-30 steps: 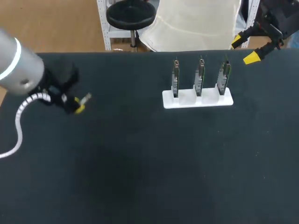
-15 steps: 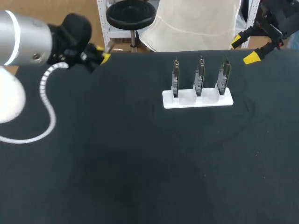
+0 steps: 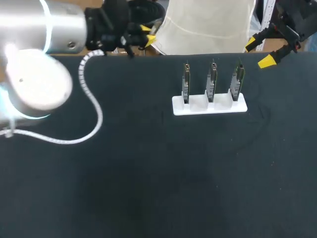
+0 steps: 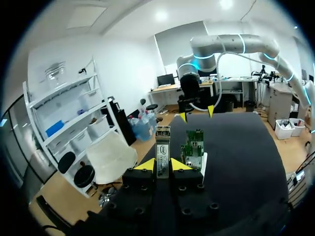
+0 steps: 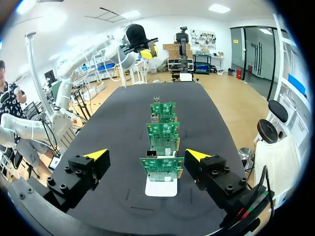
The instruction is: Pick up the optical module with the left hand, and insert it into the network port with the right hand.
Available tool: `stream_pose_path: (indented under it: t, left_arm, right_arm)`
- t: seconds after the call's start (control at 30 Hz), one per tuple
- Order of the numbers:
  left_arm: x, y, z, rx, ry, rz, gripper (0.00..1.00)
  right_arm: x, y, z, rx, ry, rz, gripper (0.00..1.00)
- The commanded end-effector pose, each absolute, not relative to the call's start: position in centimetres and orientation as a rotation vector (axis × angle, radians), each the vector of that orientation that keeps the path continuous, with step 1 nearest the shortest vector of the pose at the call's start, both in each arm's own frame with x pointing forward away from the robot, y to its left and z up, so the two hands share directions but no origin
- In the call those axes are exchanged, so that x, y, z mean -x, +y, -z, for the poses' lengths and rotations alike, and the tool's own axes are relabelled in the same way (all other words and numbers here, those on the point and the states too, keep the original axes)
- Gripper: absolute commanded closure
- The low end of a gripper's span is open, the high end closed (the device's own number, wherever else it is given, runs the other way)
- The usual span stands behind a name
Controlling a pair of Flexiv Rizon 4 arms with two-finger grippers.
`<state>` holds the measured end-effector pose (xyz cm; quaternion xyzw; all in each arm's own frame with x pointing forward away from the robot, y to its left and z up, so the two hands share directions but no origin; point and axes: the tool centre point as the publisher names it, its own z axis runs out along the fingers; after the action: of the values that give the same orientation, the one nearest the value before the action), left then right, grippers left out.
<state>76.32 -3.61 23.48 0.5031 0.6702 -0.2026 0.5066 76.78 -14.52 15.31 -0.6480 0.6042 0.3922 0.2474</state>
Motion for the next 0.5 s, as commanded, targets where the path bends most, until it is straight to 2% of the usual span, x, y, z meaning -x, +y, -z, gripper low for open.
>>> stream_pose_path:
  t: [0.03, 0.5]
  left_arm:
    - [-78.6, -7.3, -23.0, -1.185, 1.439, 0.657, 1.0]
    - [-78.8, -15.1, -23.5, -1.214, 1.301, 0.84, 1.0]
  right_arm:
    - [-77.0, -14.5, -15.3, 1.769, 1.644, -1.074, 0.0]
    - [-77.0, -14.5, -15.3, 1.769, 1.644, -1.074, 0.0]
